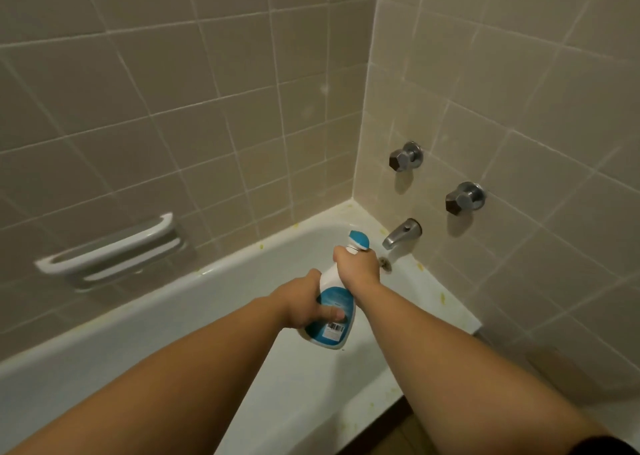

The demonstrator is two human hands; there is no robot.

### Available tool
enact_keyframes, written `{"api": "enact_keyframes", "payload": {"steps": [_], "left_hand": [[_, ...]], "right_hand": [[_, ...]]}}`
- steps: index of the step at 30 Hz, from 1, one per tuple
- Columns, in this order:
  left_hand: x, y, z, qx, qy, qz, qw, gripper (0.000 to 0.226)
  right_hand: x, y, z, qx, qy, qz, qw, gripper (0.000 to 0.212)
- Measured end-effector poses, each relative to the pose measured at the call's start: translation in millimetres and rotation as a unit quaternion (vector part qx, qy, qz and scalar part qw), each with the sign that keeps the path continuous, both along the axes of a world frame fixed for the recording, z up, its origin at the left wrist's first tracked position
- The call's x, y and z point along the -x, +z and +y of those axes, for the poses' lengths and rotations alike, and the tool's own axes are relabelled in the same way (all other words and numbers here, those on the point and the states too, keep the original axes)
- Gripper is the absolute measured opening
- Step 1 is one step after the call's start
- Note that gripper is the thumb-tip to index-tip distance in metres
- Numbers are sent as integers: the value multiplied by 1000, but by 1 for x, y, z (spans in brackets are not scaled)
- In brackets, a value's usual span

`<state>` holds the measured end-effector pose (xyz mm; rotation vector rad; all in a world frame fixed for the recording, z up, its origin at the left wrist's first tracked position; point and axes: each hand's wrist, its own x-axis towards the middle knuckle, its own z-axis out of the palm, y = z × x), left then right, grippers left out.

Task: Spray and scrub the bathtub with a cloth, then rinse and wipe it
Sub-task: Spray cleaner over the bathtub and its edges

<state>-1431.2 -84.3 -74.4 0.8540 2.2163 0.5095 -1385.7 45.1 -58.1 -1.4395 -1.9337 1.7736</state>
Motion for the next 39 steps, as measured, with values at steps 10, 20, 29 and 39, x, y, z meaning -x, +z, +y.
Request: {"api": "enact_keyframes", "payload": {"steps": [10,20,29,39], "left_hand": [[6,-6,-118,-1,87,-29,996,62],[0,-13,-247,14,162,-46,986,64],[1,-24,-364,9,195,-63,979,68],[-9,-31,-533,4,281,-69,957,67]], "right_hand": [[31,-16,-109,19,106,-24,994,13],[42,-22,-233,43,167,-24,985,13],[54,-29,-351,46,196,-50,978,12],[65,-35,-522,2,269,-43,962,13]]}}
